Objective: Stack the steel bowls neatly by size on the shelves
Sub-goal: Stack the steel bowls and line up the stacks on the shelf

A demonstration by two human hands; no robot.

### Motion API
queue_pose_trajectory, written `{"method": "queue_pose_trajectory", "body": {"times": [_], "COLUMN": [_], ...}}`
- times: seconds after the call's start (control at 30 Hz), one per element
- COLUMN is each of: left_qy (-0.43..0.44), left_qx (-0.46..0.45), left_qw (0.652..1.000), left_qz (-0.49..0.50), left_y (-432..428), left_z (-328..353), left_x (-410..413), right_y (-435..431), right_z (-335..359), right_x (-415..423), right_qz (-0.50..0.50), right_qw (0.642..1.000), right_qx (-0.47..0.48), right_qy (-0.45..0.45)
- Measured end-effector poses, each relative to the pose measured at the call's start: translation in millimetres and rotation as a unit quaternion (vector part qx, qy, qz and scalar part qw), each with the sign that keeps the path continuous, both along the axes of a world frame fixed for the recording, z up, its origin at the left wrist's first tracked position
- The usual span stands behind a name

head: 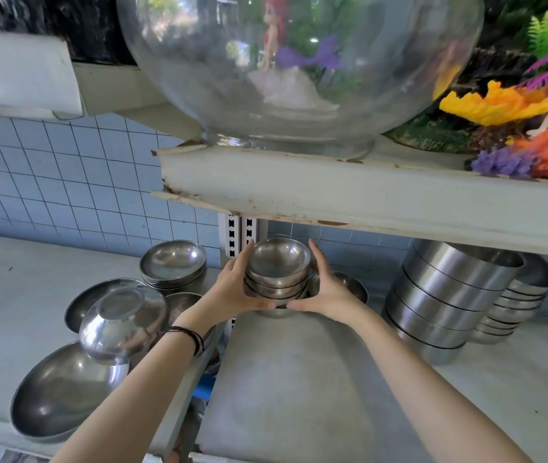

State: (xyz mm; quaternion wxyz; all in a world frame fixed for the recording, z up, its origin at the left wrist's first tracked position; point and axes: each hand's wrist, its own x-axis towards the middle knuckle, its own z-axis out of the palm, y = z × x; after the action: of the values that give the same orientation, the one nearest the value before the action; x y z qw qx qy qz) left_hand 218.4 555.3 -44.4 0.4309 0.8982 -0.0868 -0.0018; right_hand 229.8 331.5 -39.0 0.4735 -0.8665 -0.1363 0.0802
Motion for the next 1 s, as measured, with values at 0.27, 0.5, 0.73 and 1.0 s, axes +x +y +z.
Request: {"method": "queue_pose_trajectory", "body": {"times": [0.27, 0.5, 0.73, 1.0], "left_qy": [-0.012, 0.003, -0.002, -0.008], "left_qx": [-0.018, -0.035, -0.042, -0.036], "left_qw": [1.000, 0.999, 0.999, 0.999], "left_qz": [-0.002, 0.016, 0.019, 0.019], "left_y": [-2.4, -4.7, -5.3, -2.8], "left_z": [-5.5, -5.7, -2.6, -3.8], "left_x": [2.2, 6.1, 3.7, -7.9], "right_y": [5.8, 9.3, 14.7, 13.0], "right_z": [-6.8, -6.5, -10.7, -13.1], "right_x": [-0.9, -3.0, -7.7, -20.4], "right_qz": [-0.007, -0.014, -0.027, -0.041], "right_qw": [1.000, 0.999, 0.999, 0.998], "right_qx": [0.027, 0.023, 0.018, -0.001], "right_qy": [-0.011, -0.029, -0.024, -0.040]}}
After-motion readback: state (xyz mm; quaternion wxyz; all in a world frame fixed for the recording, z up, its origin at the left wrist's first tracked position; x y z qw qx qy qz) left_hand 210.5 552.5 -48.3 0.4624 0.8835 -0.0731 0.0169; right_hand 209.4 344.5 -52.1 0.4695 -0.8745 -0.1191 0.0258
